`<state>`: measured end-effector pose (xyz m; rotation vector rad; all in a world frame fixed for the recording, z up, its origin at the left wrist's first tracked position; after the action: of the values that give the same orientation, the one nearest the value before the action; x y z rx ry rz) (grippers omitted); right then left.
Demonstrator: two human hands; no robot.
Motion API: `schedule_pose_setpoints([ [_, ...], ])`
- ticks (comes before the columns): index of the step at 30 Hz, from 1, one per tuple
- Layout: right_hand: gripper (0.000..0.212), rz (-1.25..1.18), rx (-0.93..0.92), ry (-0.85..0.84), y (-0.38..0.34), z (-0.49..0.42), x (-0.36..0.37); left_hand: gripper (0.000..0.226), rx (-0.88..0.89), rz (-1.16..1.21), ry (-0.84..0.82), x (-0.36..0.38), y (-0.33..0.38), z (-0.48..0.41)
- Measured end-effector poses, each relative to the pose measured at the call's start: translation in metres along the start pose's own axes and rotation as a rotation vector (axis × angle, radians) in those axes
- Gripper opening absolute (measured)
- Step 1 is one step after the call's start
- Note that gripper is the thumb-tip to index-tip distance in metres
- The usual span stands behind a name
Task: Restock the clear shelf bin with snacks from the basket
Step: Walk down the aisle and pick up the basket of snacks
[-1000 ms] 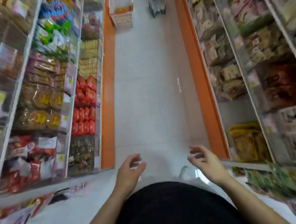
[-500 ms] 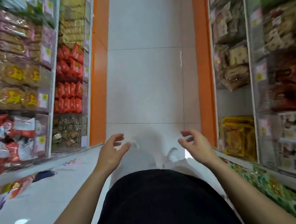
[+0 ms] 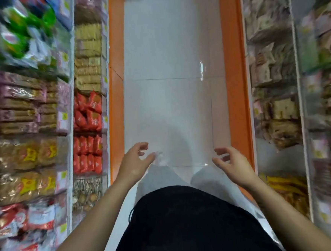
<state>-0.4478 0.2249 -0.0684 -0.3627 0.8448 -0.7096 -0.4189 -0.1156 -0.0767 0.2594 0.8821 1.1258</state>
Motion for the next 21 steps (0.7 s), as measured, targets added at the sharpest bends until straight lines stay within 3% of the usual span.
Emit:
schedule_pose_setpoints([
  [11, 0.044, -0.087, 0.027, 0.024, -0.060, -0.182, -0.121, 0.048, 0.077, -0.072, -0.024, -0.001, 0.210, -0.177],
  [21, 0.043, -0.063, -0.152, -0.031, -0.254, -0.382, -0.214, 0.041, -0.072, 0.026, 0.097, -0.075, 0.292, -0.284],
])
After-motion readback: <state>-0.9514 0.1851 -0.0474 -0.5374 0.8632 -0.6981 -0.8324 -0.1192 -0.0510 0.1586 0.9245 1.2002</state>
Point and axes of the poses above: each hand's wrist, its own z-axis away from the middle knuckle, its own x-axis out of the palm, y = z × x, the point moved 8 cm from there along -z, towards the middle knuckle, and after that the axes turned 3 degrees about y, right-handed, at the moved point
